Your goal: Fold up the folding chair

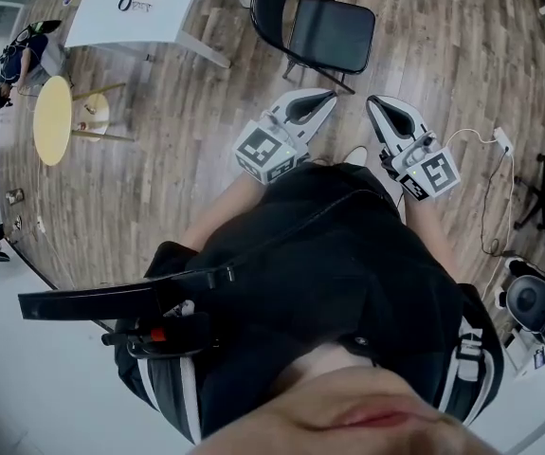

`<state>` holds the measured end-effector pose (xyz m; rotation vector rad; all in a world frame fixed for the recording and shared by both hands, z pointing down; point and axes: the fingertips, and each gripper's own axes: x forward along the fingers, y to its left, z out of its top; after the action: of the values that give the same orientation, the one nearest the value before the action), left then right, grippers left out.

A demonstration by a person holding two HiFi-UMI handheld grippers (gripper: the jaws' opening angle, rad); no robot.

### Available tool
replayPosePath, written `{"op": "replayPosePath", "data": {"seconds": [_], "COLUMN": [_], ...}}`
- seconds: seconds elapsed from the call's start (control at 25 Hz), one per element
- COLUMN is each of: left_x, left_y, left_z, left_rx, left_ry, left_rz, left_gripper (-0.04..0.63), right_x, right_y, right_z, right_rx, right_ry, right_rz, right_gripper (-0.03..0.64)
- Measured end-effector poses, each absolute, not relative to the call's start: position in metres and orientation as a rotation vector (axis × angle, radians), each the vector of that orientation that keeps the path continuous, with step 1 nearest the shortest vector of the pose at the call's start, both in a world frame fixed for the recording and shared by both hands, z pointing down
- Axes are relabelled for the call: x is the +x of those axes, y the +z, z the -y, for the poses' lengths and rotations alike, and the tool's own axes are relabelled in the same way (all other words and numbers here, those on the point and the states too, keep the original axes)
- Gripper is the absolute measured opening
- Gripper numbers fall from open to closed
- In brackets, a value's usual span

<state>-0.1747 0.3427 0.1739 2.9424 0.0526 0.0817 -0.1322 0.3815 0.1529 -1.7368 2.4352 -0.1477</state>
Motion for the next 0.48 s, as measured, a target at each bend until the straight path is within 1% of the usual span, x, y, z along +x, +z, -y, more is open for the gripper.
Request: {"op": "replayPosePath", "data": {"seconds": [0.48], "left_x": [-0.119], "left_y": [0.184], "left_z": [-0.353], "left_rx": [2.942], "left_ry": [0.127], "left_rz": [-0.059], "left_gripper": [0.005], "right_x": [-0.075], "right_y": [0.166], "right_z": [-0.4], "right_rx": [-1.78], "right_ry": [-0.155], "right_rz": [-2.406], "right_gripper": [0.008]}}
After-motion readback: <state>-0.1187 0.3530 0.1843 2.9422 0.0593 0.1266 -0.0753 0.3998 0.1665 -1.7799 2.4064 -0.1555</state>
